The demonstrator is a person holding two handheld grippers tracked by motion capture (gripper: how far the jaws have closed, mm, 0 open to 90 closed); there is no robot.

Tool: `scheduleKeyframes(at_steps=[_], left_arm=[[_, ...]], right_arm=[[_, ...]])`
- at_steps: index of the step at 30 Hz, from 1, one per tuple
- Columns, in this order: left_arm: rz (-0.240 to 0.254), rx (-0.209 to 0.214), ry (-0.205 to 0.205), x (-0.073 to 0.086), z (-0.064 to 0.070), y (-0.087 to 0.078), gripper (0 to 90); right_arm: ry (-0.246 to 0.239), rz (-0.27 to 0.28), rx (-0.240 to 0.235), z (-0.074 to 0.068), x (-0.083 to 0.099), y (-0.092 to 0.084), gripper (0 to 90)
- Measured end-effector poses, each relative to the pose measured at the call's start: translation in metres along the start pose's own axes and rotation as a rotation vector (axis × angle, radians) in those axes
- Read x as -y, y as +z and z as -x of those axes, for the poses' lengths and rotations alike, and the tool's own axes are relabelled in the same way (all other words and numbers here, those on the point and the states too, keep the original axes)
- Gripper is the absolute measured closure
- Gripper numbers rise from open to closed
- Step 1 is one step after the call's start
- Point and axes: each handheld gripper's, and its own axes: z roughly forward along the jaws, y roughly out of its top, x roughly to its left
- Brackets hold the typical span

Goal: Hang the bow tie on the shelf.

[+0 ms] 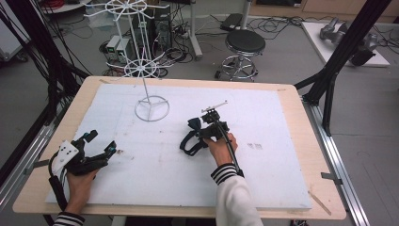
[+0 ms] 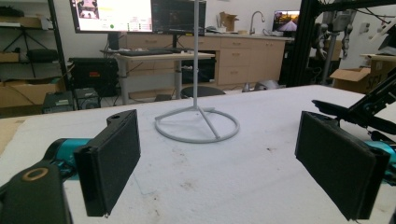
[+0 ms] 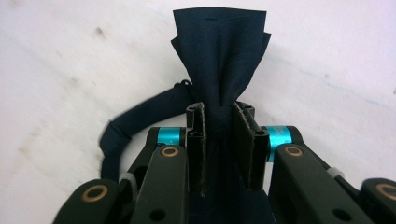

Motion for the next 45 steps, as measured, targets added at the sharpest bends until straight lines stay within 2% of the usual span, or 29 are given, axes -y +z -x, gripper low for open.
scheduleKeyframes(at_steps=[5, 12, 16, 20, 22, 32, 45], left_arm=[[-0.001, 0.0, 0.001, 0.0, 0.0, 0.0, 14.5], [-0.001, 0.0, 0.002, 0.0, 0.0, 0.0, 14.5], [-0.001, 0.0, 0.002, 0.0, 0.0, 0.0, 14.5], [-0.001, 0.0, 0.003, 0.0, 0.0, 0.0, 14.5], [0.0, 0.0, 0.004, 0.0, 0.0, 0.0, 14.5], [0.0, 0.0, 0.004, 0.0, 0.0, 0.0, 14.5], [0.0, 0.0, 0.001, 0.0, 0.0, 0.0, 14.5]], right_arm=[[0.024, 0.072, -0.048, 0.001, -0.001, -0.007, 76.0], [0.019, 0.186, -0.099, 0.0, -0.003, -0.017, 75.9], [0.002, 0.259, -0.122, -0.001, -0.004, -0.024, 75.9], [-0.031, 0.333, -0.122, -0.004, -0.005, -0.031, 75.9], [-0.042, 0.362, -0.144, -0.004, -0.006, -0.034, 75.9], [-0.102, 0.471, -0.169, -0.013, -0.013, -0.046, 75.9], [-0.149, 0.566, -0.199, -0.029, -0.033, -0.063, 75.8]])
